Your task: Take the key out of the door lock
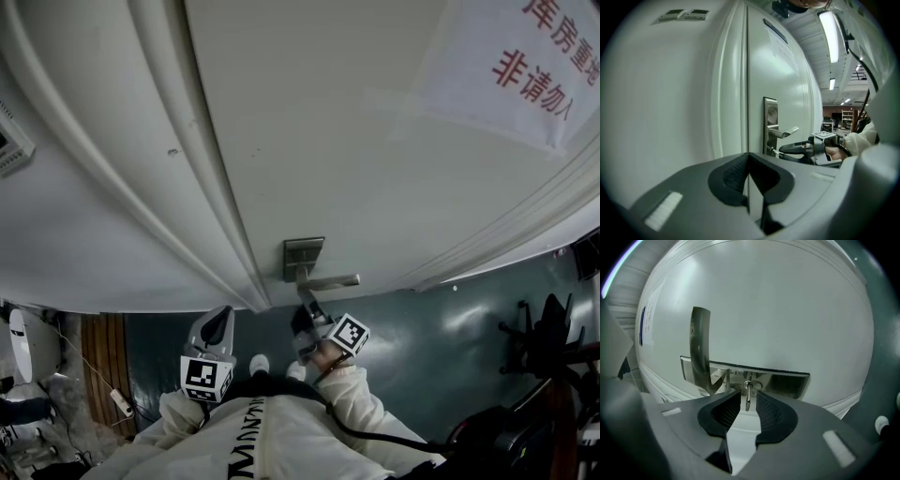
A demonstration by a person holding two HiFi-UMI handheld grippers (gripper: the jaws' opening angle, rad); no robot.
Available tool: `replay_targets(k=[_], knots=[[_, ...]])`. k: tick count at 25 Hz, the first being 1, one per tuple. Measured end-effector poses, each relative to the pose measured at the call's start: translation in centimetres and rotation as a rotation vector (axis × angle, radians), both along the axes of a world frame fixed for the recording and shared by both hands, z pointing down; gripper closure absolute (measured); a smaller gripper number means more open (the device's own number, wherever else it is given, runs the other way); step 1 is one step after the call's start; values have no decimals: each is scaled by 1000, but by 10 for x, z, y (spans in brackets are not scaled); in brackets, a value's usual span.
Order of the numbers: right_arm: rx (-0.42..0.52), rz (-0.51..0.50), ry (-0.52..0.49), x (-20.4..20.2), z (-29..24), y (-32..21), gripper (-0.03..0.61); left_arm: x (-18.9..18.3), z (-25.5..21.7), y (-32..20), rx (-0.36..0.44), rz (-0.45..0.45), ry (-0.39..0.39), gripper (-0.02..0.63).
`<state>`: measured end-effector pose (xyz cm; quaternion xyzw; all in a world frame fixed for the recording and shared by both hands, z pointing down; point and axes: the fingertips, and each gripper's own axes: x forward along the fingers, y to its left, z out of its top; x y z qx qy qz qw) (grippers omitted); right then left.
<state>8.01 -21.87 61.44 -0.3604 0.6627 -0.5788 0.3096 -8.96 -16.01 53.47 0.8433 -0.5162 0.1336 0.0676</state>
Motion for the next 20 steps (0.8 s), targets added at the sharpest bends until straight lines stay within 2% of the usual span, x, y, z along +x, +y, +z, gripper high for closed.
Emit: replay_targets(k=[12, 20], knots=[[-1, -24, -74, -3, 1, -11, 546, 8, 4, -5, -8, 4, -5, 614], [-13, -22, -74, -3, 1, -11, 552, 12, 4, -5, -9, 6, -2, 614]])
